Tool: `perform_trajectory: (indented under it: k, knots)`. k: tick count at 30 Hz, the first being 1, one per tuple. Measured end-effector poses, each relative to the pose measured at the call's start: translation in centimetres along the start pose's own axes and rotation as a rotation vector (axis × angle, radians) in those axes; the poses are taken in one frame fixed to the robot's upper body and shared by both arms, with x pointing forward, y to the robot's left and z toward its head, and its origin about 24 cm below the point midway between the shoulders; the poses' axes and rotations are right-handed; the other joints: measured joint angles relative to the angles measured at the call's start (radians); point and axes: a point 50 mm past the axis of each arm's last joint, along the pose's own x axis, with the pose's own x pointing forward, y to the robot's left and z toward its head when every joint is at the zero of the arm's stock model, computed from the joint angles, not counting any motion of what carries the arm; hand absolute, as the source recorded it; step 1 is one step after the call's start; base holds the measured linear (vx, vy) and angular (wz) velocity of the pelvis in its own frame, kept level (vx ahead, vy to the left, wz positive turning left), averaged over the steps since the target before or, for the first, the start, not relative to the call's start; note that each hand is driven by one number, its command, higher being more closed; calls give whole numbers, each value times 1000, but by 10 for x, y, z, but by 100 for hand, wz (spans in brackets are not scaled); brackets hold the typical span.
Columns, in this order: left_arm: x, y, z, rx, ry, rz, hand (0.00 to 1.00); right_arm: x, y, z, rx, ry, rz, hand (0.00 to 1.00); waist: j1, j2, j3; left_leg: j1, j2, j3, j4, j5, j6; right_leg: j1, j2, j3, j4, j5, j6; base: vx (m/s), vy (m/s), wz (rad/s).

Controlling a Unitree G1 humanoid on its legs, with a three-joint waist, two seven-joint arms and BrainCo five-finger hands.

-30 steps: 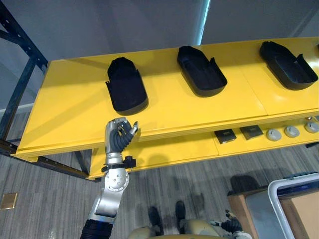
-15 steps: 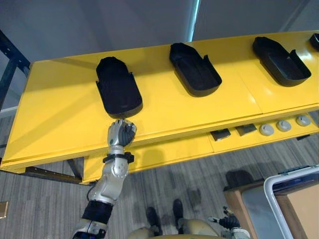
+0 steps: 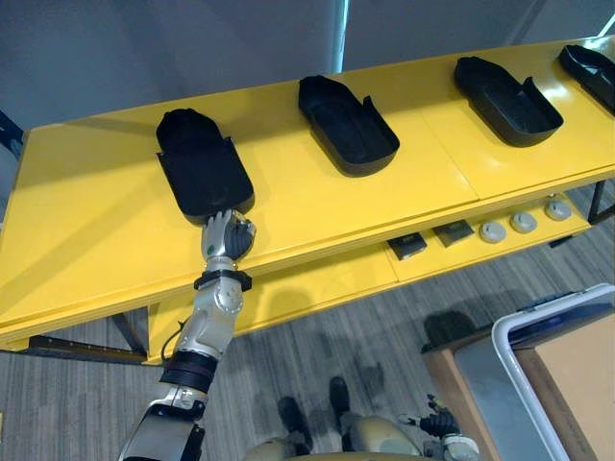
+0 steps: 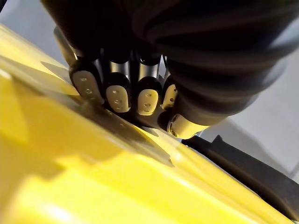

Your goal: Walk over and take plastic housings, then place them on the shelf

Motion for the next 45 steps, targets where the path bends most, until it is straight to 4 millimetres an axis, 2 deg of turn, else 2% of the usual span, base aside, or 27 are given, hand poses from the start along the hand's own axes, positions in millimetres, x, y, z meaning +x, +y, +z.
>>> perform_trajectory:
  k: [10,13,16,19,23,24,26,28,30,32,33,36,37,38,39,40,42,45]
  knots:
    - [6,-2,-1,-3,17,-9,100,0,0,0,0,1,0,0,0,-1,0,1,-1,0,0,1,1,1,-1,-1,0,3,-3,-3,0,0]
    - [8,2,-6,-13,49,8,100,0,0,-1,2,1,0,0,-1,-2,1,1,-1,-1,0,-1,-3,1,-2,-3,0,3,0,0,0,0]
    - [8,6,-2,-21,38,27,100,0,0,-1,2,2,0,0,0,-2,1,2,-2,-5,0,-1,-2,3,-3,-8,0,3,0,2,15,6]
    - [7,23,15,-59,-39,104,100,0,0,-1,2,4,0,0,-1,-2,1,12,-5,-20,0,2,2,20,-6,-23,0,4,-2,34,27,14]
    - [-1,59,35,-169,-147,281,100,0,1,-2,3,5,1,0,3,-2,1,32,-8,-43,0,1,2,52,-11,-39,-10,-2,2,35,18,16]
    - [-8,77,42,-225,-199,363,100,0,0,-3,3,12,-1,0,7,-2,1,31,-8,-53,0,1,2,57,-13,-49,-13,-2,2,26,15,23]
    - [-17,94,48,-280,-248,443,100,-1,-1,-6,3,23,-3,0,17,-2,1,36,-8,-61,1,1,2,65,-13,-57,-15,-2,2,17,10,15]
    - [-32,116,48,-382,-294,558,100,-1,-3,-10,4,43,-11,0,40,1,0,46,-8,-77,0,2,2,80,-13,-67,-16,-4,-1,1,4,17]
    - [-44,128,37,-444,-265,652,100,-3,-5,-15,18,60,-22,0,57,2,0,53,-8,-99,0,2,2,95,-14,-87,-15,-10,-6,-23,-2,34]
    - [-58,137,12,-485,-175,736,100,-3,-6,-16,19,68,-26,0,62,3,-1,59,-7,-122,0,-2,-3,107,-14,-109,-11,-18,-11,-38,-6,36]
    - [-68,138,-6,-500,-96,772,100,-3,-6,-17,18,71,-27,0,76,4,-3,62,-6,-129,0,-3,-3,108,-14,-114,-3,-22,-12,-39,-7,15]
    - [-97,132,-50,-568,116,814,100,-4,-9,-20,16,79,-34,0,109,5,-9,63,-3,-141,0,-6,1,108,-13,-124,8,-28,-11,-30,-3,11]
    - [-110,126,-70,-610,225,813,100,-5,-9,-20,16,82,-34,0,114,6,-21,62,-2,-141,0,-6,1,108,-12,-129,8,-29,-11,-16,0,9]
    - [-118,121,-81,-630,289,810,100,-5,-9,-20,16,84,-34,0,114,6,-29,61,-1,-141,0,-6,1,109,-12,-132,8,-30,-10,3,3,8]
    - [-133,110,-100,-656,410,794,0,-5,-9,-19,18,79,-34,0,115,6,-42,65,1,-141,0,-7,2,114,-12,-135,8,-32,-9,4,7,7]
    - [-147,96,-117,-675,524,748,0,-5,-8,-17,21,70,-34,0,115,6,-55,65,1,-139,0,-8,3,120,-12,-138,9,-36,-8,2,11,6]
    - [-163,75,-134,-691,661,679,0,-5,-5,-13,27,57,-30,0,120,5,-57,83,2,-138,0,-8,3,136,-12,-140,16,-45,-7,-4,7,2]
    - [-202,23,-163,-714,962,484,0,-5,5,-7,49,37,-9,0,137,-6,-87,99,4,-128,0,-12,7,140,-12,-141,41,-77,4,0,0,0]
